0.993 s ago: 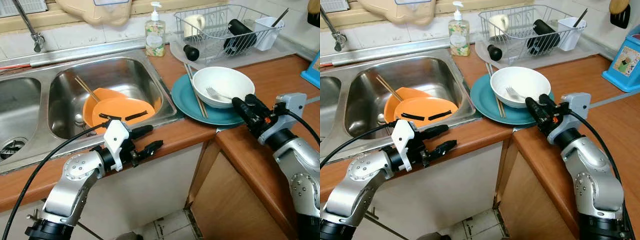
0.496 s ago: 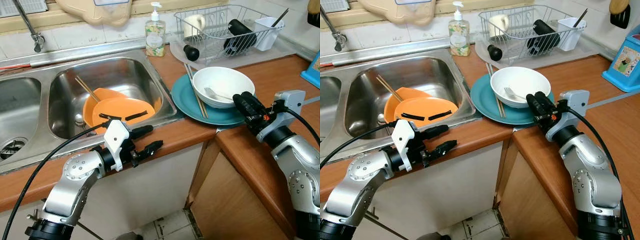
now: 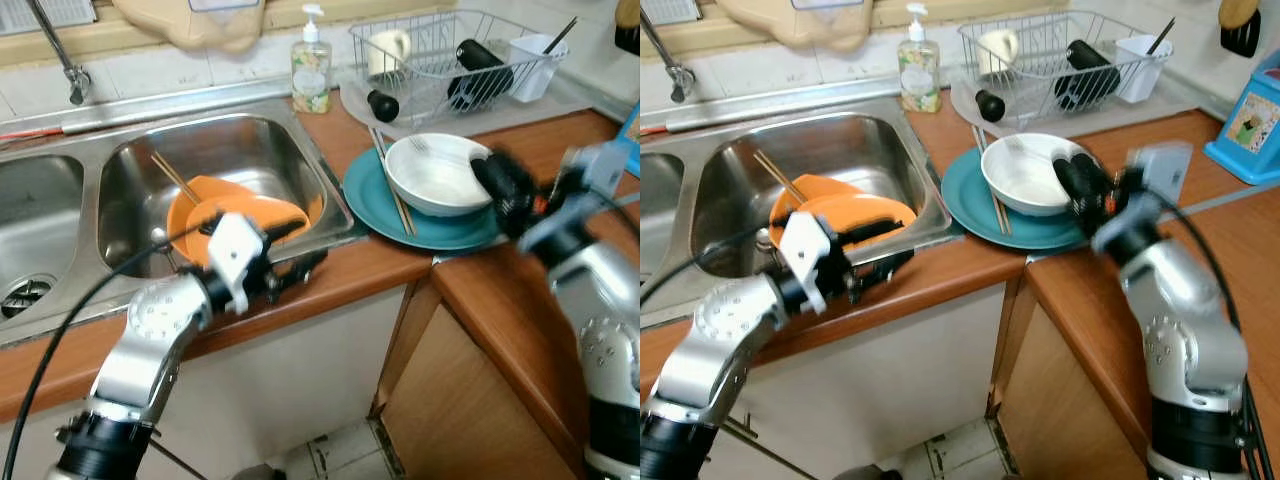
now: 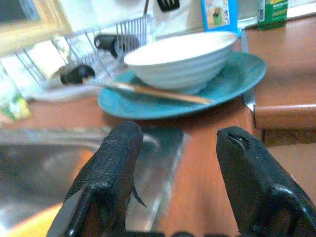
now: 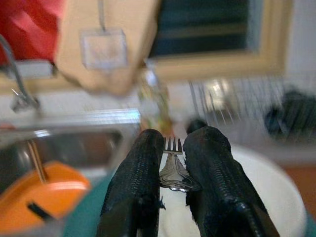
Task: Kitchen organization
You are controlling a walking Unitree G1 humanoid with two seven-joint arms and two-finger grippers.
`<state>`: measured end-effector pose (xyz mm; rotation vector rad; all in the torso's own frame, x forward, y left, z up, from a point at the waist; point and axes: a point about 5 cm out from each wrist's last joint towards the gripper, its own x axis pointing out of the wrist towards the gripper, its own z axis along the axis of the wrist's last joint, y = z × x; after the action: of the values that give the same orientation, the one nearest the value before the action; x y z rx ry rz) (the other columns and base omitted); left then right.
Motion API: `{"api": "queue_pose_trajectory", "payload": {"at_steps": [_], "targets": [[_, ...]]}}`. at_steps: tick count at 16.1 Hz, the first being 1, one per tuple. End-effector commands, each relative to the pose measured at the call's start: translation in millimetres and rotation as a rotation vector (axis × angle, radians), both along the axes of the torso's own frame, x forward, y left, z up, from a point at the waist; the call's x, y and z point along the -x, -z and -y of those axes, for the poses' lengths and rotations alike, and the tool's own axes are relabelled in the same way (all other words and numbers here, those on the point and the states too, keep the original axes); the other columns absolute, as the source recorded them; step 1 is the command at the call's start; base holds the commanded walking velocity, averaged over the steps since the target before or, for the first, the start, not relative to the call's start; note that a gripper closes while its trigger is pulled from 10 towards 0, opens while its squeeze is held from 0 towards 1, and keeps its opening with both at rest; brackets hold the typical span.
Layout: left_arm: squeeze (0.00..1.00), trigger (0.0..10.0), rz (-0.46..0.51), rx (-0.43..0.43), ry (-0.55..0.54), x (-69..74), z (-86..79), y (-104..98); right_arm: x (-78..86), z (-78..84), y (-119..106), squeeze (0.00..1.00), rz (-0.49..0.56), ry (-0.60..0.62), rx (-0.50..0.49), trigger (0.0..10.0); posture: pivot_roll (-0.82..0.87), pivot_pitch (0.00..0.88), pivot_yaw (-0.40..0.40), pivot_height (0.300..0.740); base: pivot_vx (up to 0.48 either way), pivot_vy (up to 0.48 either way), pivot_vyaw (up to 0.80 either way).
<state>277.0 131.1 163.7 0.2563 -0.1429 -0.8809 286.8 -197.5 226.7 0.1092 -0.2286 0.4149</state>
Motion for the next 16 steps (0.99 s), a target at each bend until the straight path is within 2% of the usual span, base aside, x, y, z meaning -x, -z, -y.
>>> {"api": "queue_pose_trajectory", "payload": {"at_steps": [1, 3, 4, 7, 9, 10, 11, 12, 13, 14, 16], "targets": [[0.00, 10.0, 0.019, -0.047, -0.013, -3.0, -1.9, 0.9, 0.8, -5.1, -4.1, 0.00, 0.002, -0.026, -0.005, 0.0, -0.15, 0.000, 0.066, 0.740, 0.000, 0.000, 0.00], [0.00, 10.0, 0.096, -0.120, -0.003, -10.2, 5.1, -2.6, 3.1, -26.6, -7.8, 0.00, 0.002, -0.127, -0.005, 0.0, -0.15, 0.000, 0.068, 0.740, 0.000, 0.000, 0.00], [0.00, 10.0, 0.103, -0.124, -0.002, -10.9, 6.0, -3.1, 3.7, -29.4, -7.8, 0.00, 0.000, -0.140, -0.005, 0.0, -0.15, 0.000, 0.068, 0.740, 0.000, 0.000, 0.00], [0.00, 10.0, 0.155, -0.115, 0.001, -14.9, 14.9, -8.4, 9.6, -55.3, 4.9, 0.00, -0.067, -0.241, 0.079, 0.0, -0.14, 0.000, 0.068, 0.740, 0.000, 0.000, 0.00], [0.00, 10.0, 0.155, -0.126, 0.020, -14.1, 19.8, -4.0, 13.3, -68.8, 12.7, 0.00, -0.103, -0.294, 0.118, 0.0, -0.15, 0.000, 0.069, 0.740, 0.000, 0.000, 0.00], [0.00, 9.6, 0.155, -0.129, 0.023, -14.1, 20.8, -2.8, 16.1, -75.2, 14.7, 0.00, -0.113, -0.325, 0.127, 0.0, -0.15, 0.000, 0.068, 0.740, 0.000, 0.000, 0.00], [0.00, 8.3, 0.158, -0.131, 0.023, -14.3, 21.5, -2.2, 18.6, -80.4, 15.9, 0.00, -0.118, -0.351, 0.132, 0.0, -0.15, 0.000, 0.067, 0.740, 0.000, 0.000, 0.00], [0.00, 4.2, 0.154, -0.134, 0.029, -14.1, 21.4, -0.8, 20.4, -85.4, 16.5, 0.00, -0.123, -0.373, 0.132, 0.0, -0.15, 0.000, 0.069, 0.740, 0.000, 0.000, 0.00], [0.00, 3.6, 0.151, -0.137, 0.032, -14.0, 21.3, 0.3, 21.1, -87.4, 16.9, 0.00, -0.124, -0.380, 0.134, 0.0, -0.15, 0.000, 0.069, 0.740, 0.000, 0.000, 0.00], [0.00, 0.5, 0.150, -0.145, 0.037, -13.6, 20.7, 2.2, 23.1, -92.2, 18.3, 0.00, -0.129, -0.400, 0.143, 0.0, -0.15, 0.000, 0.071, 0.740, 0.000, 0.000, 0.00], [0.00, 0.2, 0.157, -0.148, 0.034, -14.0, 21.2, 2.7, 25.7, -96.1, 20.2, 0.00, -0.137, -0.418, 0.153, 0.0, -0.14, 0.000, 0.067, 0.740, 0.000, 0.000, 0.00]]}}
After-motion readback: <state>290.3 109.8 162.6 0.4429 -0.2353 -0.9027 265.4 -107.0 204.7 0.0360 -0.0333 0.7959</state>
